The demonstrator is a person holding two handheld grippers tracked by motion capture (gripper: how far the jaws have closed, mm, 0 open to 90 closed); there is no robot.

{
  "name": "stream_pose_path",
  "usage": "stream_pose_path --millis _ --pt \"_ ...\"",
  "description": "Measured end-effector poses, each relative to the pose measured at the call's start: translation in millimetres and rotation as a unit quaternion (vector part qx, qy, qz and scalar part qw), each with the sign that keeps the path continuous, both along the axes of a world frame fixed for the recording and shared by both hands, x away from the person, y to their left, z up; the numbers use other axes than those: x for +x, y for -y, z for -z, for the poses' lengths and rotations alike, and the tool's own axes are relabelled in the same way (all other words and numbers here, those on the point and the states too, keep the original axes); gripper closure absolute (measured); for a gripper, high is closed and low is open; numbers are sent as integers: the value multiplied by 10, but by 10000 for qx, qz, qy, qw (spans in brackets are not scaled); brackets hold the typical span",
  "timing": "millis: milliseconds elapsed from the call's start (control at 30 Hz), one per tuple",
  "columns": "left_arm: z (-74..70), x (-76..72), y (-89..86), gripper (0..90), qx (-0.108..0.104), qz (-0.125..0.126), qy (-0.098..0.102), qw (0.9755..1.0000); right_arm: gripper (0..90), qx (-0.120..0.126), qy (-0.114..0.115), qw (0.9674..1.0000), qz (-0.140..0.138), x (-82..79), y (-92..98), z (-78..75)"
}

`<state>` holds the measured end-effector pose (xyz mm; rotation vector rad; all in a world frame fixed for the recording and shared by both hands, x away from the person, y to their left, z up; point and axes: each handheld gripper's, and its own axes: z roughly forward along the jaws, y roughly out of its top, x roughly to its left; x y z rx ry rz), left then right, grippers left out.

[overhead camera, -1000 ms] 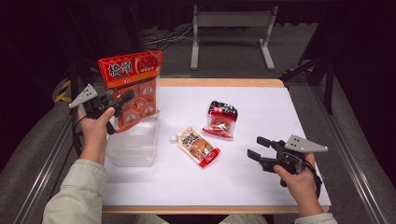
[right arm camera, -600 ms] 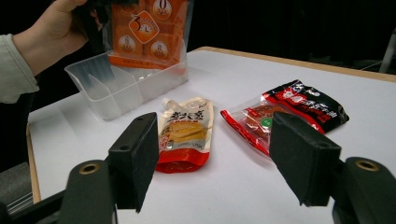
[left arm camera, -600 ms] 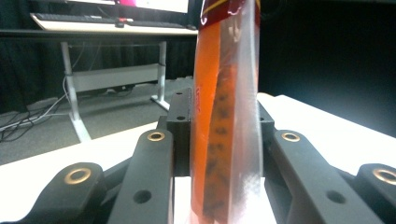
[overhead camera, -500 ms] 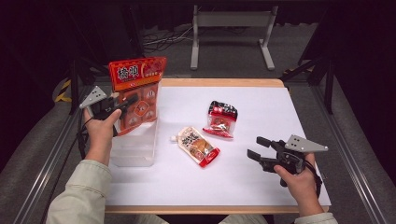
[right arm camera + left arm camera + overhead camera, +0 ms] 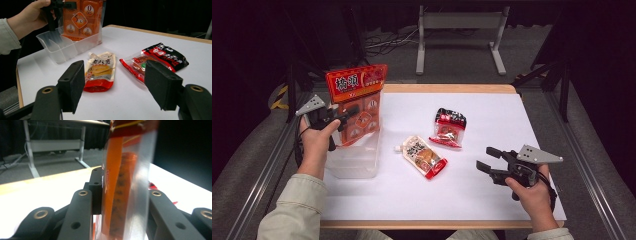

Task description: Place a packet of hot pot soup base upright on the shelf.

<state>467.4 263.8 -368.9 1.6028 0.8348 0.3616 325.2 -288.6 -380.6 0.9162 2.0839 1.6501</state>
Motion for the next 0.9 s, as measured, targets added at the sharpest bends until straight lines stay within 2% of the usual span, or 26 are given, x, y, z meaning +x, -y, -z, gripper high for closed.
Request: stream_pose_path --millis 33,100,133,200,233,300,500,700,800,900 --pt "-5 -2 5 694 38 38 -107 9999 333 -2 0 10000 -13 -1 -2 -1" --pt "-24 -9 26 679 253 83 -360 9990 333 -7 8 10000 -22 -3 -3 -3" --pt "-43 -19 40 676 391 78 -411 9984 333 -8 8 10000 -23 -3 -3 -4" --pt "-99 -45 61 687 852 22 -308 9959 333 0 1 10000 -30 -3 -1 -5" --pt "-117 -54 60 695 961 10 -312 9949 333 -6 4 10000 -26 -1 -1 -3" --pt "-118 -54 42 701 964 -14 -339 9948 333 -17 -2 10000 -33 0 -3 -1" --pt "-47 -32 -72 704 937 -19 -617 9937 332 -27 -3 10000 -68 -3 -16 4" --pt "-8 -41 -134 704 777 -6 -731 9943 332 -32 -18 10000 -74 -2 -21 7" --pt "-7 -47 -130 702 805 45 -731 9941 331 -38 -22 10000 -78 -2 -25 9" --pt "2 -65 -138 700 774 60 -815 9936 331 -40 -19 10000 -80 -2 -23 9"
